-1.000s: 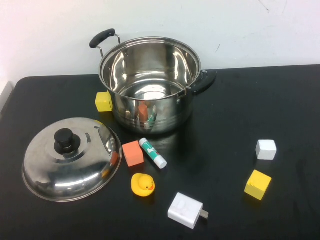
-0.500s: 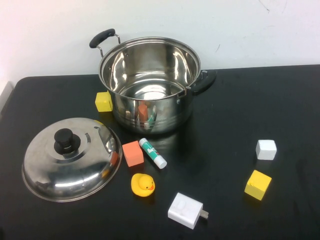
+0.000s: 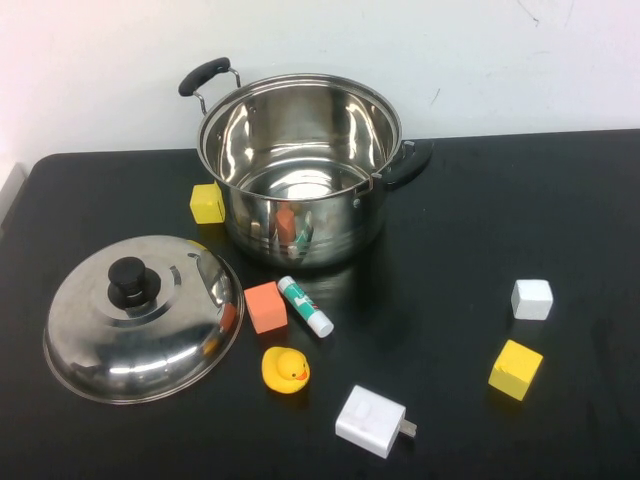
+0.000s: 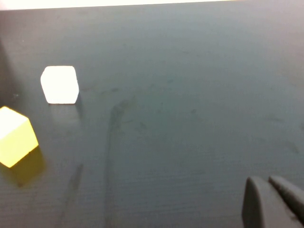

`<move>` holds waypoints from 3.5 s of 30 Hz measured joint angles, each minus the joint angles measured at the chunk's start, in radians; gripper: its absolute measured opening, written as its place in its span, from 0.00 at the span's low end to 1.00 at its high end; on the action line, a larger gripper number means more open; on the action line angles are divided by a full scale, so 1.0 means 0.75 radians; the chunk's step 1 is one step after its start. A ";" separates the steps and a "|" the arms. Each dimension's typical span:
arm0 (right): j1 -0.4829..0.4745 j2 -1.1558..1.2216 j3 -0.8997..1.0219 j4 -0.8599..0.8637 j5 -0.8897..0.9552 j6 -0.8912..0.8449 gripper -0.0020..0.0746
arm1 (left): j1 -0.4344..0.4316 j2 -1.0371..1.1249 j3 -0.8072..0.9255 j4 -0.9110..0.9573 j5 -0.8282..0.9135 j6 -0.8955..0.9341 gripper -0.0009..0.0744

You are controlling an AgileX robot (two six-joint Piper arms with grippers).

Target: Cover the pot

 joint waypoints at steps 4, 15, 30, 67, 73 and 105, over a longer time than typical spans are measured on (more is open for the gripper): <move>0.000 0.000 0.000 0.000 0.000 0.000 0.02 | 0.000 0.000 0.000 -0.137 -0.122 -0.005 0.01; 0.000 0.000 0.000 0.000 0.000 0.000 0.02 | 0.000 0.252 -0.381 -0.521 0.084 0.244 0.01; 0.000 0.000 0.000 0.000 0.000 0.000 0.02 | 0.000 1.204 -0.798 -0.160 0.397 0.240 0.01; 0.000 0.000 0.000 0.000 0.000 0.000 0.02 | 0.000 2.270 -0.814 0.167 -0.276 0.170 0.61; 0.000 0.000 0.000 0.000 0.000 0.000 0.02 | 0.000 2.273 -0.814 0.119 -0.306 0.170 0.44; 0.000 0.000 0.000 0.000 0.000 0.000 0.02 | -0.225 2.063 -1.823 -0.105 0.544 0.421 0.44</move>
